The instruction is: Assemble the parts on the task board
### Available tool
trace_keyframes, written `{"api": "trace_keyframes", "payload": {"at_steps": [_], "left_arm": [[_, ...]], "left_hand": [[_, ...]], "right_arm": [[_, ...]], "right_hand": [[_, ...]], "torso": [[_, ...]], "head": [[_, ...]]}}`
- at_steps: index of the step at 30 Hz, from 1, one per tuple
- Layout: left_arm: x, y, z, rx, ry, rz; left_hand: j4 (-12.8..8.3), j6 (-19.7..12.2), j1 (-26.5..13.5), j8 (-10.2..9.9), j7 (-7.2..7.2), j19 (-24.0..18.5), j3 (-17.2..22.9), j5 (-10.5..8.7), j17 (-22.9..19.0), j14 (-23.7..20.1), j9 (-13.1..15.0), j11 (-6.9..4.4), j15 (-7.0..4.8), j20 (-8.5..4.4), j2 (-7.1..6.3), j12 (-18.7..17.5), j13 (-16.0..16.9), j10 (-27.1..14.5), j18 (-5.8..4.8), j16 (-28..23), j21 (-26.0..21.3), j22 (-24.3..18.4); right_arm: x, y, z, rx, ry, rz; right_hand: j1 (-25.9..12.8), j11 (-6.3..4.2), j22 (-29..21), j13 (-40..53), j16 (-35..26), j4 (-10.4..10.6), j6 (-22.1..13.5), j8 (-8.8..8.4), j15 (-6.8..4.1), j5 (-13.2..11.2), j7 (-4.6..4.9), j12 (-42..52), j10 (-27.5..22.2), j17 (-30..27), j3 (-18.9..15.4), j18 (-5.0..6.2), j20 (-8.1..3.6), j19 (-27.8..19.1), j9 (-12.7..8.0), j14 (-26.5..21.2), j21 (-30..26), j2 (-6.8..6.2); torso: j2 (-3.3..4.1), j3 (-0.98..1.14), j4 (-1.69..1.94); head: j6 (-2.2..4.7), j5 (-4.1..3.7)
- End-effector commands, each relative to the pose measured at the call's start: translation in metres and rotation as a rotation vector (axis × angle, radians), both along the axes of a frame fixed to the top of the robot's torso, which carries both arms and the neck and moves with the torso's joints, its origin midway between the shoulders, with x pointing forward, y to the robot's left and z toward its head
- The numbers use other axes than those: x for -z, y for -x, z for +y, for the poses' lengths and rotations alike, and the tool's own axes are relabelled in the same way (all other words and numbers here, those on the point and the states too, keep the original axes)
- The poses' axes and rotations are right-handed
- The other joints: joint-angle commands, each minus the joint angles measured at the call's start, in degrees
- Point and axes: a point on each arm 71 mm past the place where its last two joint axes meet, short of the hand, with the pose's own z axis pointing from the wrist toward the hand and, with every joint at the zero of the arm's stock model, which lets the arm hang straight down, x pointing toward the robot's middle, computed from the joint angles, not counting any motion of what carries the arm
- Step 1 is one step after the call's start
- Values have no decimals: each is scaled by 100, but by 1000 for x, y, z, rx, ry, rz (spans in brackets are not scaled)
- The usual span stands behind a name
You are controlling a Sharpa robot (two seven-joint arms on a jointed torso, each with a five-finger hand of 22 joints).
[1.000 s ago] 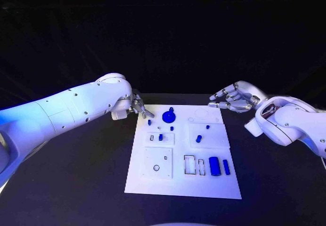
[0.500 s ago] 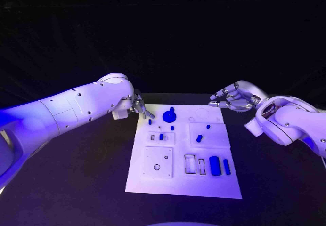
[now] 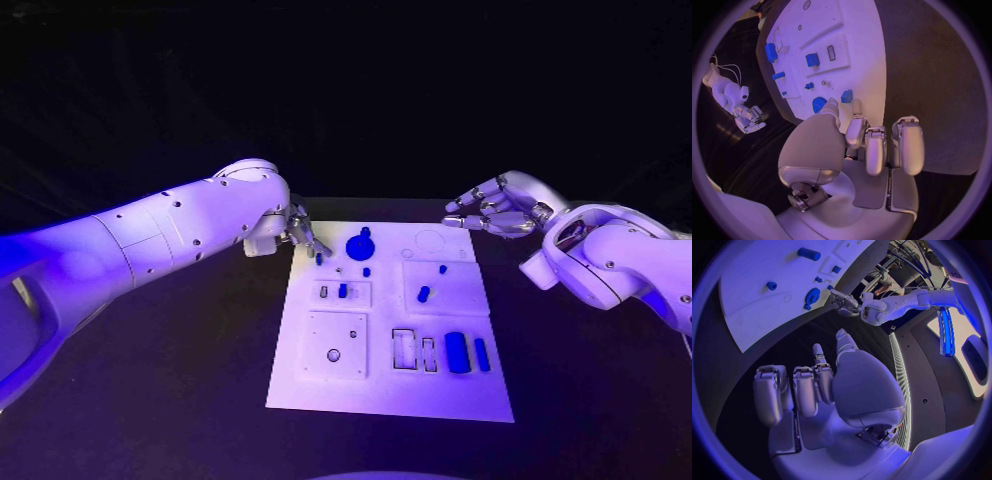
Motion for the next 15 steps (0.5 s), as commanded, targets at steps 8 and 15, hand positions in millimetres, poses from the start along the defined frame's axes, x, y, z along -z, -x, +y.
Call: {"api": "trace_keyframes", "payload": {"at_steps": [8, 15], "left_arm": [[2, 1, -4, 17, 11, 1], [2, 0, -4, 13, 10, 1]], "left_hand": [[-33, 65, 93, -61, -3, 191, 20, -11, 1510, 604, -27, -1, 16, 30, 82, 38, 2, 43, -1, 18, 19, 701], [-53, 91, 200, -91, -4, 188, 56, -8, 1510, 604, -59, -2, 15, 27, 162, 29, -12, 40, 0, 18, 16, 701]], "right_arm": [[1, 0, 2, -17, 2, 0], [1, 0, 2, -18, 2, 1]], "right_hand": [[-52, -25, 876, 1022, -8, 0, -32, 27, -40, 25, 10, -12, 168, 988, -44, 75, -39, 256, 10, 465, -17, -8], [-52, -26, 877, 1023, -7, 1, -33, 27, -40, 27, 10, -9, 169, 989, -47, 75, -39, 257, 10, 465, -17, -5]], "torso": [[-2, 2, 1], [-4, 1, 5]], "head": [[-10, -16], [-9, -17]]}}
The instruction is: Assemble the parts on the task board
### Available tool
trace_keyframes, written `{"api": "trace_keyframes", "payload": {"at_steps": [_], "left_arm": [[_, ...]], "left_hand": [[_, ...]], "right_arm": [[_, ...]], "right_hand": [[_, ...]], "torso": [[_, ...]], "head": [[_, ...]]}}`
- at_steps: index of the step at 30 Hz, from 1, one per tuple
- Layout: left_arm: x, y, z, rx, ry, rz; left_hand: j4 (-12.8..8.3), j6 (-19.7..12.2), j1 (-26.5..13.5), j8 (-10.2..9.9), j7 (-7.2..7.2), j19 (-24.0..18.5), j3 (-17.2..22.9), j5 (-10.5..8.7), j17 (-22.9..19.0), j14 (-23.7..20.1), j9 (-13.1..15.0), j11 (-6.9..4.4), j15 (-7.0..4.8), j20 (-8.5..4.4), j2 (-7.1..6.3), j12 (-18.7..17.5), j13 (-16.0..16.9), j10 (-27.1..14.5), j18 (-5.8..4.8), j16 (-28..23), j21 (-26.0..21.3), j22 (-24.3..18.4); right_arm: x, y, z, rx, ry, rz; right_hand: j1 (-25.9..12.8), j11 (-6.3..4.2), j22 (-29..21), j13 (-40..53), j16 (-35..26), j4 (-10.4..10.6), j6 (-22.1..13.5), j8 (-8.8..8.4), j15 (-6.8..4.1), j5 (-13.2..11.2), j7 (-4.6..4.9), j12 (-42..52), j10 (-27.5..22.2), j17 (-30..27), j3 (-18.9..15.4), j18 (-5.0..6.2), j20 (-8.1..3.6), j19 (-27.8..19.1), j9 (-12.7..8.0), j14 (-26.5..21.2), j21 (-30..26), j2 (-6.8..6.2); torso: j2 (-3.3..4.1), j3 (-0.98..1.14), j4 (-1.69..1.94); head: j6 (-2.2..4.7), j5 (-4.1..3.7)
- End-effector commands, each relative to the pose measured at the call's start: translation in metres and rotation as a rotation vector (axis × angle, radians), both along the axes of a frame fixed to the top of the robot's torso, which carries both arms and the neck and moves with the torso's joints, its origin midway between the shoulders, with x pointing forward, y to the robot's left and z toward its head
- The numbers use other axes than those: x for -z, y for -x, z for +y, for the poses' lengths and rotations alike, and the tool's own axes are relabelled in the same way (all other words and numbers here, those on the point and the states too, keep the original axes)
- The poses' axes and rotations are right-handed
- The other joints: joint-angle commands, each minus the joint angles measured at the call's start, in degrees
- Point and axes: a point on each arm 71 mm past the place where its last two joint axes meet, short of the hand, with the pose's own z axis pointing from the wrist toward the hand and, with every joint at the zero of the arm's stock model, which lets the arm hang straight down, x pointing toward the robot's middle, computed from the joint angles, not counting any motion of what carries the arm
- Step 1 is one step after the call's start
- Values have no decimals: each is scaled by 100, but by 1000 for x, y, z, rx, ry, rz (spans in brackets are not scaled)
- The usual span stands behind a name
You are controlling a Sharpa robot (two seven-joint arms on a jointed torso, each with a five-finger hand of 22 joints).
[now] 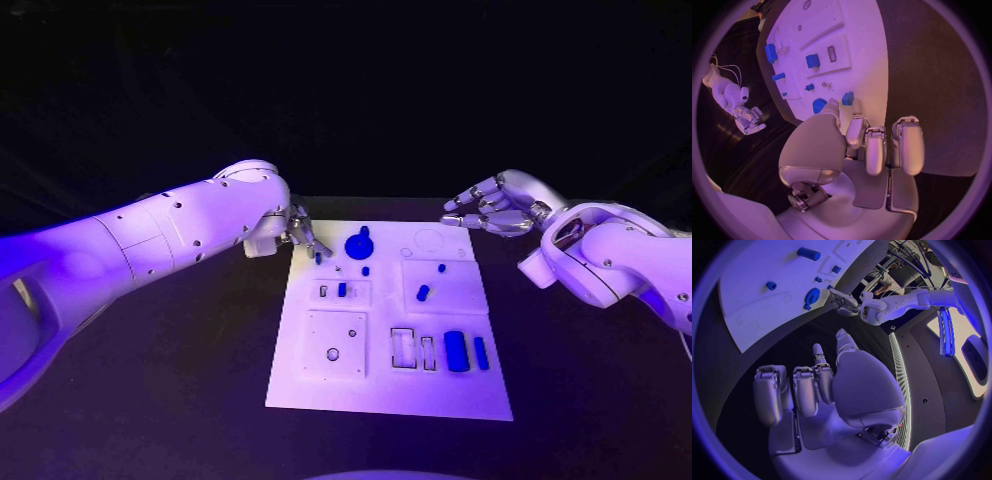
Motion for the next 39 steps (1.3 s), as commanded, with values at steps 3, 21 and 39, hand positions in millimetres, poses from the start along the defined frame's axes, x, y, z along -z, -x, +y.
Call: {"api": "trace_keyframes", "payload": {"at_steps": [3, 21, 39], "left_arm": [[0, 0, -2, 9, 5, 0], [2, 0, -4, 27, 13, 15], [-5, 3, -3, 1, 132, -59]], "left_hand": [[-77, 63, 231, -64, -12, 188, 111, 0, 1507, 604, -39, -9, 10, 23, 113, 28, -17, 41, 0, 18, 17, 701], [-404, 203, 869, -117, -85, 196, 590, -42, 1507, 604, -104, -69, -27, -14, 328, 39, -7, 59, -8, 18, 36, 740], [-947, 175, 1063, -114, -51, 213, 2567, -198, 1507, 604, 59, -59, -11, -29, -123, -2, -43, 94, -16, 18, 54, 798]], "right_arm": [[0, 1, 1, -17, 2, 1], [0, 1, 2, -19, 2, 2], [0, 1, 2, -19, 1, -1]], "right_hand": [[-52, -25, 877, 1023, -7, 1, -33, 27, -40, 28, 10, -9, 169, 990, -47, 75, -39, 257, 5, 465, -17, -4], [-52, -25, 877, 1023, -7, 1, -33, 27, -40, 28, 10, -9, 169, 990, -47, 75, -39, 257, 5, 465, -17, -4], [-51, -26, 881, 1027, -10, 5, -31, 31, -41, 32, 9, 1, 173, 986, -56, 74, -40, 259, 6, 464, -15, 2]], "torso": [[-1, 0, 0], [-2, 1, -2], [-3, 5, 2]], "head": [[3, 4], [-27, 12], [-25, 3]]}}
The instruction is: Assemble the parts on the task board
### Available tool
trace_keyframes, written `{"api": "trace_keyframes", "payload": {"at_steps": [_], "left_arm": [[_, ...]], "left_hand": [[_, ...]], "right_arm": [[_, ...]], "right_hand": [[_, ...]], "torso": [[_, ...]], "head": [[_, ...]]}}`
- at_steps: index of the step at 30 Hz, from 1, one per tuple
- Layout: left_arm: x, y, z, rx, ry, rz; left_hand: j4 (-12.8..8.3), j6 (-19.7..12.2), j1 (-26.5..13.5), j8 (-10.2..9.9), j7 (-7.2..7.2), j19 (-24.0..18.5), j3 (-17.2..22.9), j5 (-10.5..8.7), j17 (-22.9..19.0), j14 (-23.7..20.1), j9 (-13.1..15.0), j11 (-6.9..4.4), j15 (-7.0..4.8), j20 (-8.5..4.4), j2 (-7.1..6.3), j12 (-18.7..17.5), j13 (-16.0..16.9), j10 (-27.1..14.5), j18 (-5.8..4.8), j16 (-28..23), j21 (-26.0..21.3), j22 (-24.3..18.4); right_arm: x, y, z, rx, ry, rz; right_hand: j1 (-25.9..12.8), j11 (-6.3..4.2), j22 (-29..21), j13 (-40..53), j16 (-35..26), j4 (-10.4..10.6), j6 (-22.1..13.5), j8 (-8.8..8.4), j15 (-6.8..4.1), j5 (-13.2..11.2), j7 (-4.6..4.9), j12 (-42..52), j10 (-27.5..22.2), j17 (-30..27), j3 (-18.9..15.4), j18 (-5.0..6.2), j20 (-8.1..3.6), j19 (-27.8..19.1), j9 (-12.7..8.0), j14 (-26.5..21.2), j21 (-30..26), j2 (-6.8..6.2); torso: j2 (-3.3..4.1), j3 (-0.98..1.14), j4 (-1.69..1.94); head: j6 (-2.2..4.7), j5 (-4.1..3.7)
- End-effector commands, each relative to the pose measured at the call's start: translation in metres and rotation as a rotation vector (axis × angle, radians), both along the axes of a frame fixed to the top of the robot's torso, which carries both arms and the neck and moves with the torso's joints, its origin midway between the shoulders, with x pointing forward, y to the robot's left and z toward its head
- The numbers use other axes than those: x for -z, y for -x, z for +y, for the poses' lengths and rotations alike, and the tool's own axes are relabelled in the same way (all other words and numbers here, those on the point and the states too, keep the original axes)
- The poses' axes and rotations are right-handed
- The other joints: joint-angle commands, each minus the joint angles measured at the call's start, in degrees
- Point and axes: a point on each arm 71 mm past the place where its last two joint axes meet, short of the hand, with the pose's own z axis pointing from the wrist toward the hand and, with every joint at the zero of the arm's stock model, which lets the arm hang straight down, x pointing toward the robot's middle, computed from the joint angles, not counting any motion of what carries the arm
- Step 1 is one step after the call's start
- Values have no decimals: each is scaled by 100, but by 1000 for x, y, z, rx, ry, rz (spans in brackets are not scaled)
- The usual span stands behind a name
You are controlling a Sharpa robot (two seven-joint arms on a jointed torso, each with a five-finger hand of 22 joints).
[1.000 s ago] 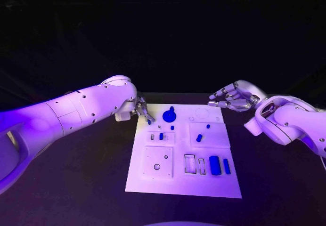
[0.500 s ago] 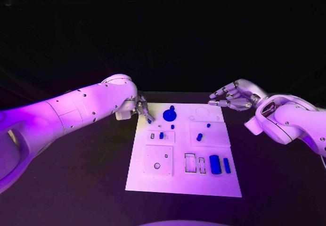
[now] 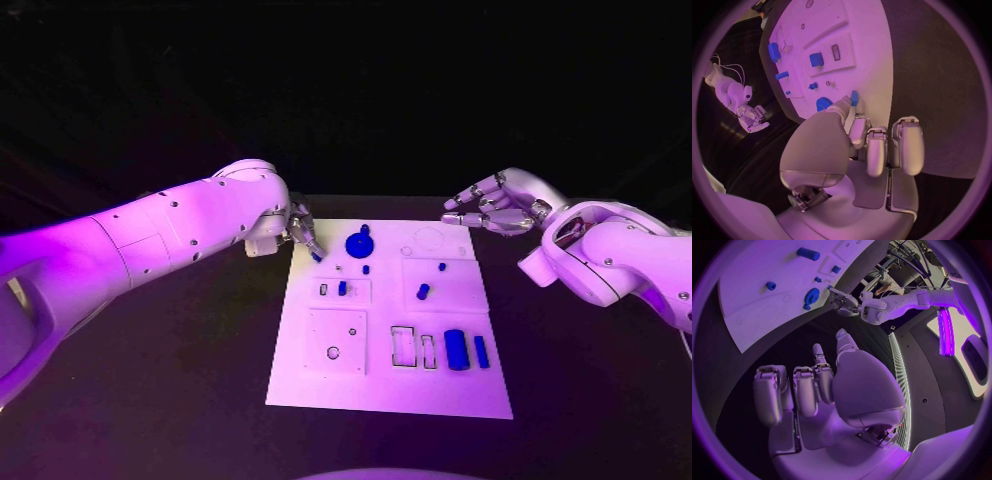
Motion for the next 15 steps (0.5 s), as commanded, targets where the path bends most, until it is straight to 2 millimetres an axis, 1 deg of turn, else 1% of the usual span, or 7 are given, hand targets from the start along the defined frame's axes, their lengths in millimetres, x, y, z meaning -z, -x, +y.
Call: {"api": "trace_keyframes", "payload": {"at_steps": [1, 3, 5, 6, 10, 15], "left_arm": [[-4, 1, -3, -16, 96, -43], [-6, 3, -2, -26, 118, -53], [-7, 6, -1, -38, 143, -60], [-8, 8, 0, -45, 155, -61], [-10, 18, 3, -75, 199, -67], [-11, 31, 6, -119, 237, -57]], "left_hand": [[-372, 56, -6, 100, -15, 216, 635, 73, 1507, 590, 224, -44, 0, -30, -86, -3, 7, 92, -17, 18, 34, 807], [-409, 56, -144, 142, -20, 220, 912, 109, 1507, 590, 289, -41, -4, -38, -204, 4, 12, 113, -17, 18, 37, 816], [-449, 53, -236, 173, -17, 226, 1100, 126, 1507, 590, 338, -59, -6, -42, -283, 8, 14, 129, -20, 18, 42, 826], [-465, 57, -253, 183, -25, 228, 1146, 131, 1507, 590, 351, -61, -11, -40, -301, 14, 19, 135, -22, 18, 44, 830], [-499, 69, -350, 217, -38, 238, 1308, 138, 1507, 590, 399, -69, -22, -46, -360, 35, 38, 165, -26, 18, 57, 848], [-534, 92, -450, 253, -56, 247, 1456, 155, 1507, 590, 444, -85, -34, -54, -419, 70, 74, 201, -29, 18, 67, 863]], "right_arm": [[0, 1, 1, -16, 1, 0], [0, 1, 1, -15, 1, -1], [0, 1, 0, -14, 2, -1], [0, 1, 0, -14, 2, -1], [0, 1, 0, -13, 2, -1], [0, 2, 0, -13, 1, -2]], "right_hand": [[-51, -26, 878, 1027, -10, 2, -31, 31, -41, 32, 9, 1, 173, 983, -22, 73, -40, 259, 9, 464, -15, 2], [-51, -26, 878, 1027, -10, 2, -31, 31, -41, 32, 9, 1, 173, 983, -22, 73, -40, 259, 9, 464, -15, 2], [-51, -26, 878, 1027, -10, 2, -31, 31, -41, 32, 9, 1, 173, 983, -22, 73, -40, 259, 9, 464, -15, 2], [-51, -26, 878, 1027, -10, 2, -31, 31, -41, 32, 9, 1, 173, 983, -22, 73, -40, 259, 9, 464, -15, 2], [-51, -26, 878, 1027, -10, 2, -31, 31, -41, 32, 9, 1, 173, 983, -22, 73, -40, 259, 9, 464, -15, 2], [-51, -26, 878, 1027, -10, 2, -31, 31, -41, 32, 9, 1, 173, 983, -22, 73, -40, 259, 9, 464, -15, 2]], "torso": [[-1, 3, 3], [-3, 2, 6], [-5, 3, 7], [-3, 1, 6], [-4, 5, 11], [-1, 0, 6]], "head": [[0, -1], [2, -4], [1, -7], [1, -4], [1, -1], [-5, 3]]}}
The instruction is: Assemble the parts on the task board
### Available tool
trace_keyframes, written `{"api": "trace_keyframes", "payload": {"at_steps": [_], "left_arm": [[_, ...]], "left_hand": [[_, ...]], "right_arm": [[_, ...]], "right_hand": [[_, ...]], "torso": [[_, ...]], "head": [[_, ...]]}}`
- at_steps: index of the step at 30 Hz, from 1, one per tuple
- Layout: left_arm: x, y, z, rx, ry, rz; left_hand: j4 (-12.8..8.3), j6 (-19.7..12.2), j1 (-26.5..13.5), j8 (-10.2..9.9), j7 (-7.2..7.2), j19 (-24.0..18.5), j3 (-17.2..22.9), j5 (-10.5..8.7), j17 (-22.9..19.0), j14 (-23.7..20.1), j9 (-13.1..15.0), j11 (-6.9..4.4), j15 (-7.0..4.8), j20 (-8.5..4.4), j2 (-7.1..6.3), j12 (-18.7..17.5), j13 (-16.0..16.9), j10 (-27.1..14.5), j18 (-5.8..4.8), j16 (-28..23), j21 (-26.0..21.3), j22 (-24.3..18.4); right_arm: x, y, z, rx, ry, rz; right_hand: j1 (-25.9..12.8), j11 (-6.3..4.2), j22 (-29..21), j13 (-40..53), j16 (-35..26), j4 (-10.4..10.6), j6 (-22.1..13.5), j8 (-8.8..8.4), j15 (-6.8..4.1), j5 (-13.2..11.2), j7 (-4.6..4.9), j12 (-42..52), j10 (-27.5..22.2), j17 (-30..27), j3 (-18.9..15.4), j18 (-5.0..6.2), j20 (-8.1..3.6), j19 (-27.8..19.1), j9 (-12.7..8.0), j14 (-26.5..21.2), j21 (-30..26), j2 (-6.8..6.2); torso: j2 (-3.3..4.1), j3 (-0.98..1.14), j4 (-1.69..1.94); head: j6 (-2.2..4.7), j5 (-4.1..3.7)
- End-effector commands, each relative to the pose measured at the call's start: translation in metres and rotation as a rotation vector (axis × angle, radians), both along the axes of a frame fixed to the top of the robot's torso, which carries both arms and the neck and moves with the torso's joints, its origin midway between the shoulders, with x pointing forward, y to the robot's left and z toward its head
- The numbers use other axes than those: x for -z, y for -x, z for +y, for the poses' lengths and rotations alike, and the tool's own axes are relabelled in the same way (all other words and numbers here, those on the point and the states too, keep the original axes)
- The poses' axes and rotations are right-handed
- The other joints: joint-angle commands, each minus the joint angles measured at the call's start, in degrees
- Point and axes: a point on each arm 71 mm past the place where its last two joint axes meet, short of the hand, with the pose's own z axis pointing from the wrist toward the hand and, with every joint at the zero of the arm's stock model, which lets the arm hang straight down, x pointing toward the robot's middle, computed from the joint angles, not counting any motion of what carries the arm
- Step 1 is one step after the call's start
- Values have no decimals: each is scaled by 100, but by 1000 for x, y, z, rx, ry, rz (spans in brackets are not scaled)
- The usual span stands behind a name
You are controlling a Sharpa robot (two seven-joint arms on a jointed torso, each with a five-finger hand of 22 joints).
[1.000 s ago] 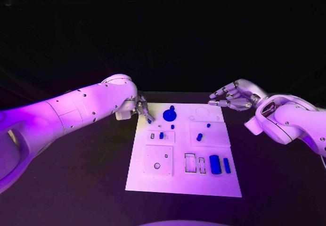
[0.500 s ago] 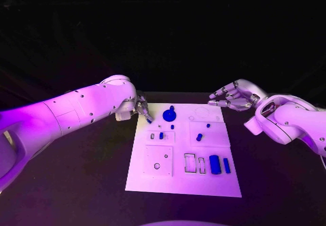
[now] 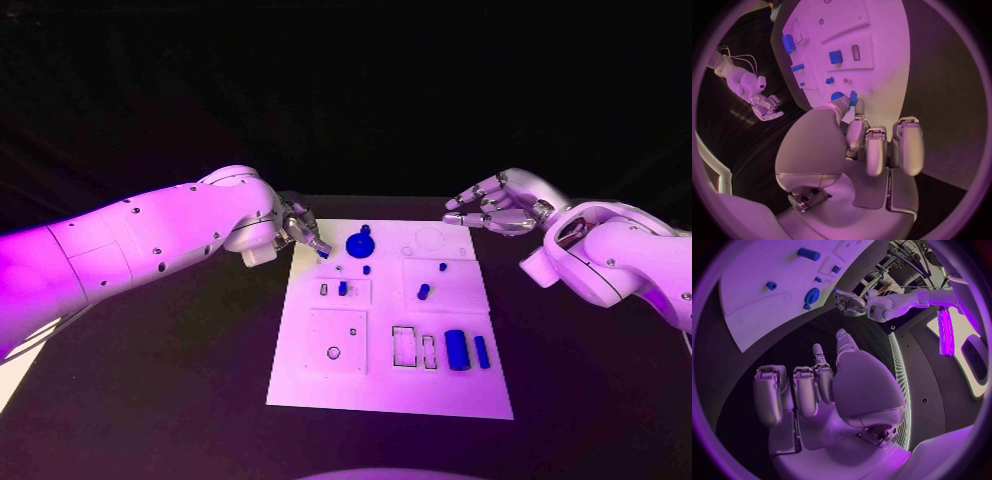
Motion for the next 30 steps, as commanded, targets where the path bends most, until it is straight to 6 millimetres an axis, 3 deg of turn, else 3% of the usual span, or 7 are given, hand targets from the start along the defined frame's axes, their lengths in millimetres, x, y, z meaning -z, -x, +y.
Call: {"api": "trace_keyframes", "payload": {"at_steps": [1, 10, 15, 30], "left_arm": [[1, 8, 1, -88, 77, 9], [10, 33, 4, -124, 88, -5], [13, 41, 2, -112, 77, -22], [22, 49, -1, -38, -35, -26]], "left_hand": [[-685, 98, -102, 43, -59, 249, 745, 42, 1508, 580, 386, 16, -25, -56, -6, 41, 18, 22, -30, 18, 43, 868], [-734, 122, -232, 89, -80, 260, 944, 57, 1508, 580, 442, -4, -43, -69, -78, 66, 48, 52, -34, 18, 54, 885], [-748, 129, -262, 102, -86, 271, 994, 57, 1508, 580, 456, -9, -47, -72, -100, 72, 56, 61, -40, 18, 71, 904], [-788, 159, -355, 138, -106, 274, 1125, 69, 1508, 580, 497, -27, -62, -80, -153, 80, 65, 83, -40, 18, 70, 907]], "right_arm": [[0, 1, 1, -15, 1, -2], [-1, 2, 0, -12, 0, -4], [-1, 2, 1, -12, 0, -4], [-1, 2, 0, -11, 0, -4]], "right_hand": [[-52, -26, 880, 1027, -10, 3, -31, 31, -41, 32, 9, 1, 173, 984, -23, 74, -40, 259, 9, 464, -15, 2], [-52, -26, 880, 1027, -10, 3, -31, 31, -41, 32, 9, 1, 173, 984, -23, 74, -40, 259, 9, 464, -15, 2], [-52, -26, 880, 1027, -10, 3, -31, 31, -41, 32, 9, 1, 173, 984, -23, 74, -40, 259, 9, 464, -15, 2], [-51, -27, 873, 1021, -16, 5, -28, 34, -42, 33, 7, -10, 169, 975, -37, 75, -40, 256, 10, 462, -19, 0]], "torso": [[5, -6, -4], [-6, -7, 16], [3, -9, 5], [5, -5, 3]], "head": [[-5, 4], [-29, -11], [-35, 3], [-65, 6]]}}
